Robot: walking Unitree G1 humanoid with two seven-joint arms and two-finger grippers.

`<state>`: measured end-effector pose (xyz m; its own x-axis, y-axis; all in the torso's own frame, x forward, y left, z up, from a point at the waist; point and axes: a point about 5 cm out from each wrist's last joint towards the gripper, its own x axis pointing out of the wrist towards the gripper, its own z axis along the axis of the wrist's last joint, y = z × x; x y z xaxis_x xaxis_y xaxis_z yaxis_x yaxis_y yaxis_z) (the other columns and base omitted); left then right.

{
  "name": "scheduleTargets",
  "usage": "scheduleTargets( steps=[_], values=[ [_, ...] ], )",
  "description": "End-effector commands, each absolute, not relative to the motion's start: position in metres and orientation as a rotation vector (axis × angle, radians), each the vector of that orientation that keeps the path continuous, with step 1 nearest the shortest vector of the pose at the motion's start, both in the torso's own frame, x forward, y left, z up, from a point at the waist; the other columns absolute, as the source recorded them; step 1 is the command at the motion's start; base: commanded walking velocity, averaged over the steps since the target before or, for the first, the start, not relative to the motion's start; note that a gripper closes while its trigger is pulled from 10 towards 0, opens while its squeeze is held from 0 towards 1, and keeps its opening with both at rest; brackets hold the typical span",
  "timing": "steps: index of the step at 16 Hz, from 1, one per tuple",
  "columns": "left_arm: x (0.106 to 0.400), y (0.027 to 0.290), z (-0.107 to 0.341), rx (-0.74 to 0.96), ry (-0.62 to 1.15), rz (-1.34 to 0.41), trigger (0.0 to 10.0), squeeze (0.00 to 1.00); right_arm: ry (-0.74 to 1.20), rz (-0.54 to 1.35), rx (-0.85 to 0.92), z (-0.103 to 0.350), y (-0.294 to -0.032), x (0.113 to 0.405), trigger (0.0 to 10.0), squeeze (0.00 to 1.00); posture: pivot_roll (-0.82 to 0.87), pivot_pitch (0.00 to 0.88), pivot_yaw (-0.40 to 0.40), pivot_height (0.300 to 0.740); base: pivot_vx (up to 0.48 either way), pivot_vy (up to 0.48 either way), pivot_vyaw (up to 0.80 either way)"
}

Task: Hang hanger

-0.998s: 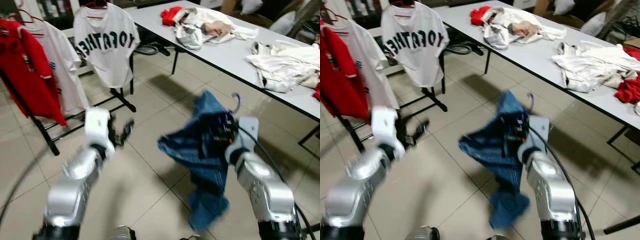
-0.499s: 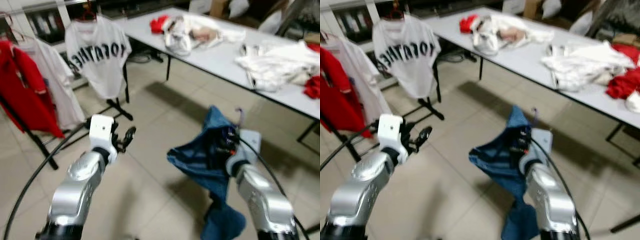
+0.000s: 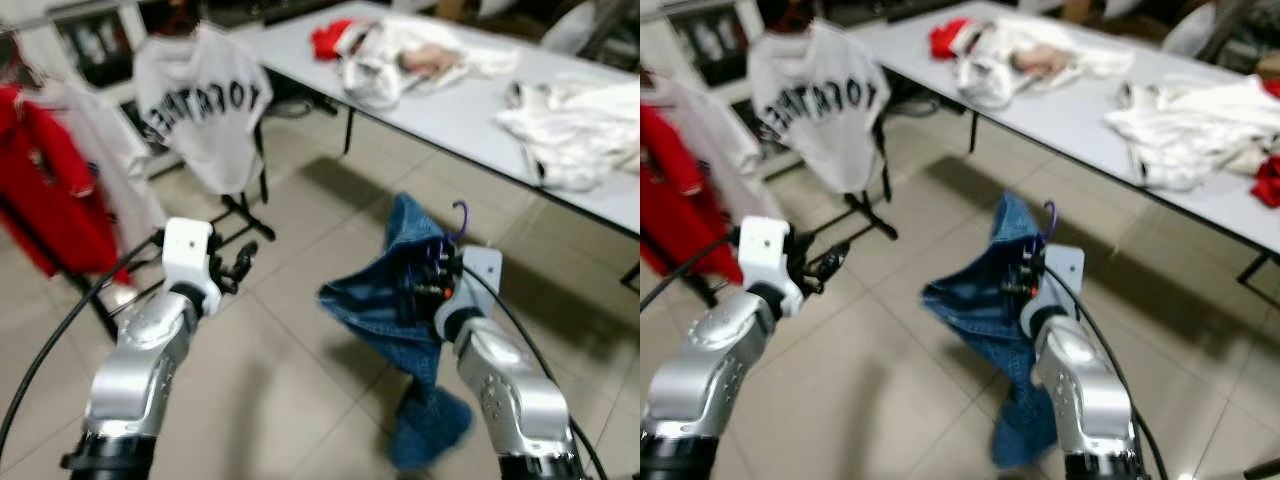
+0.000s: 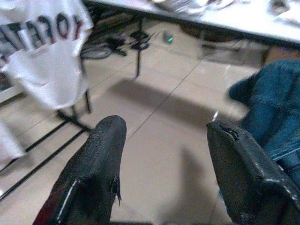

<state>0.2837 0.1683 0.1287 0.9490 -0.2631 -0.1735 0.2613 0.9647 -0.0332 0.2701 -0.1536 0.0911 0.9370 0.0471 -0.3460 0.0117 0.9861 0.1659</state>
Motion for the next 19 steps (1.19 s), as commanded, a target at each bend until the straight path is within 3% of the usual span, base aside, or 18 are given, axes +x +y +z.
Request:
scheduleTargets(
  steps=[1,9,15,19],
  values=[
    [0.282,0.162,0.128,-0.012,0.178,-0.289,10.0,0.0,0.312,0.007,0.132,0.099,-0.16,0.27,10.0,0.0,-0.07,0.06,0.015,0.74,0.371,0.0,0.0],
    [0.282,0.161,0.128,-0.015,0.178,-0.291,10.0,0.0,0.325,0.017,0.103,0.095,-0.16,0.268,10.0,0.0,-0.06,0.047,0.011,0.74,0.374,0.0,0.18],
    [0.285,0.16,0.129,-0.01,0.178,-0.304,10.0,0.0,0.336,-0.031,0.181,0.095,-0.166,0.269,10.0,0.0,-0.07,0.068,0.019,0.74,0.372,0.0,0.0],
    [0.284,0.155,0.127,-0.013,0.184,-0.32,10.0,0.0,0.323,-0.026,0.125,0.097,-0.17,0.268,10.0,0.0,-0.08,0.076,0.02,0.74,0.371,0.0,0.0]
  ],
)
